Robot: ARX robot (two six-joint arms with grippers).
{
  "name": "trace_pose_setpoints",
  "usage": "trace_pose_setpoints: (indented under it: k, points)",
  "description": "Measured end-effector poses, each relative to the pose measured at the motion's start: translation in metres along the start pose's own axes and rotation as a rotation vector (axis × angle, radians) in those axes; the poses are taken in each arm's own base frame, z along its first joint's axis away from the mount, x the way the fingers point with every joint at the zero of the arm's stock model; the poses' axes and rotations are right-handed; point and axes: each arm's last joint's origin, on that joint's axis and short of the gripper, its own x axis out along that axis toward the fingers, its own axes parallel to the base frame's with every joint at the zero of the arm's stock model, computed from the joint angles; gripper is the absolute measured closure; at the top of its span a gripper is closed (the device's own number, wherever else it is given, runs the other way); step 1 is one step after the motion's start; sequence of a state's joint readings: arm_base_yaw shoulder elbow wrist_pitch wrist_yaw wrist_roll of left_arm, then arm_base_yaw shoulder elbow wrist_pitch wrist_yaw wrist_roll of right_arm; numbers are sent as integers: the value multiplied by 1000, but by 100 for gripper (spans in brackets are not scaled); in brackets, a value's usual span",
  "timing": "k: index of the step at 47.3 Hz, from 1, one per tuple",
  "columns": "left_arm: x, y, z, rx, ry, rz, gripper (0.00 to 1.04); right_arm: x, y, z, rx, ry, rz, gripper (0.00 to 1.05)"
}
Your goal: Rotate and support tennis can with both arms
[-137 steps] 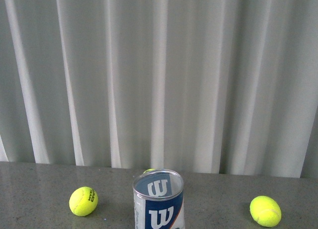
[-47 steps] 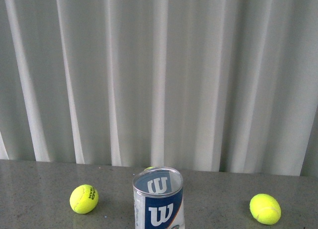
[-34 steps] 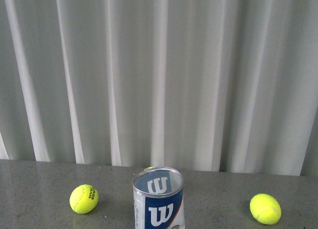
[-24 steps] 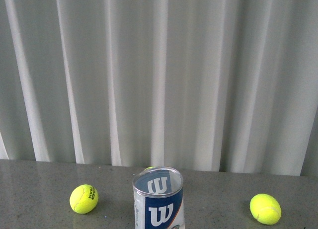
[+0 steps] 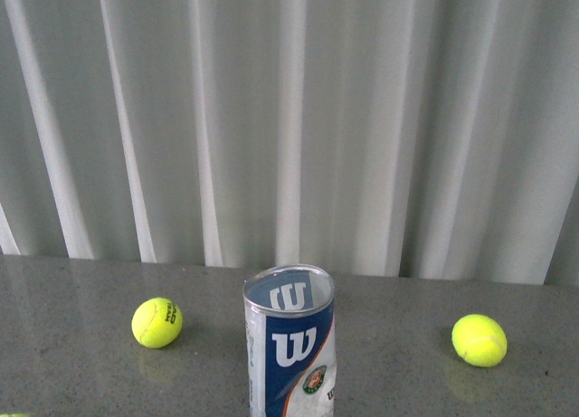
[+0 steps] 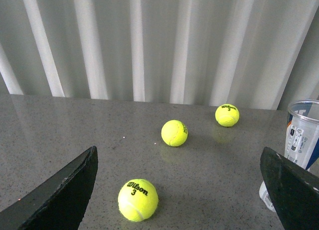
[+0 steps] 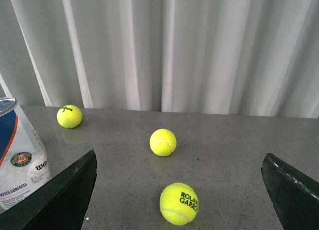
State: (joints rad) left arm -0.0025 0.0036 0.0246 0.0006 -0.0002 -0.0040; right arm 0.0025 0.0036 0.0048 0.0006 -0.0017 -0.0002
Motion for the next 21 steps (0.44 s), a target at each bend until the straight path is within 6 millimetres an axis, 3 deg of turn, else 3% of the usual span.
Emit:
trace_pose_setpoints:
  k: [21]
  points:
    - [0, 0, 0, 0, 0, 0, 7, 0, 0, 0, 0, 0, 0, 7]
